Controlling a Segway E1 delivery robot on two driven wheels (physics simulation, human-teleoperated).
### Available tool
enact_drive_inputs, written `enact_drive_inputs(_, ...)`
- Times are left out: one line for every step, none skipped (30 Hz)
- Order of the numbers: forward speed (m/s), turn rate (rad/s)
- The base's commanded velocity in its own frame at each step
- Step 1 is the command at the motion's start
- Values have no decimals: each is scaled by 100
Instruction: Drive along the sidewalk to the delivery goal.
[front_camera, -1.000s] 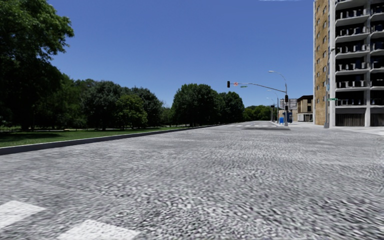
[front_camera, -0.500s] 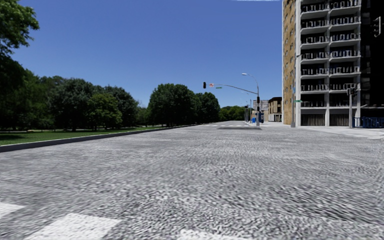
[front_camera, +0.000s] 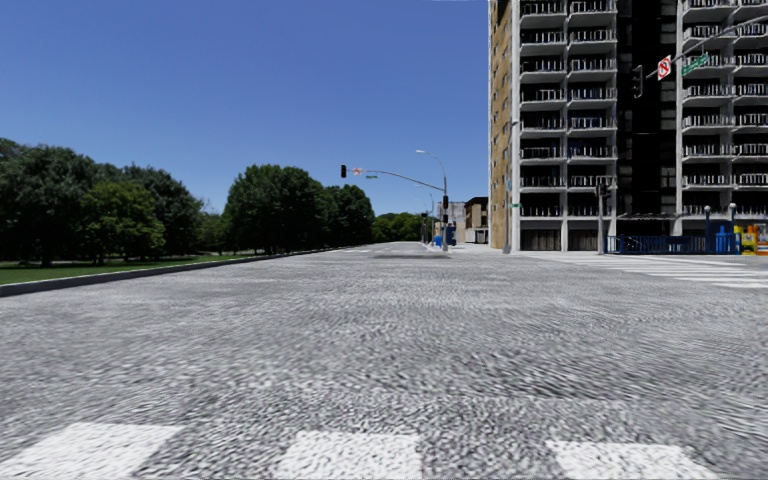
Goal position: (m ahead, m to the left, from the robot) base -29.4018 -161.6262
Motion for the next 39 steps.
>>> enact_drive_inputs(-46,-58)
enact_drive_inputs(-46,-58)
enact_drive_inputs(-46,-58)
enact_drive_inputs(-46,-58)
enact_drive_inputs(-46,-58)
enact_drive_inputs(-46,-58)
enact_drive_inputs(-46,-58)
enact_drive_inputs(-46,-58)
enact_drive_inputs(-46,-58)
enact_drive_inputs(-46,-58)
enact_drive_inputs(-46,-58)
enact_drive_inputs(-46,-58)
enact_drive_inputs(-46,-58)
enact_drive_inputs(-46,-58)
enact_drive_inputs(-46,-58)
enact_drive_inputs(-46,-58)
enact_drive_inputs(-46,-58)
enact_drive_inputs(-46,-58)
enact_drive_inputs(-46,-58)
enact_drive_inputs(-46,-58)
enact_drive_inputs(-46,-58)
enact_drive_inputs(-46,-58)
enact_drive_inputs(-46,-58)
enact_drive_inputs(-46,-58)
enact_drive_inputs(-46,-58)
enact_drive_inputs(-46,-58)
enact_drive_inputs(-46,-58)
enact_drive_inputs(-45,-58)
enact_drive_inputs(-36,-24)
enact_drive_inputs(0,0)
enact_drive_inputs(0,0)
enact_drive_inputs(0,0)
enact_drive_inputs(0,0)
enact_drive_inputs(0,0)
enact_drive_inputs(0,0)
enact_drive_inputs(0,0)
enact_drive_inputs(0,0)
enact_drive_inputs(0,0)
enact_drive_inputs(0,0)
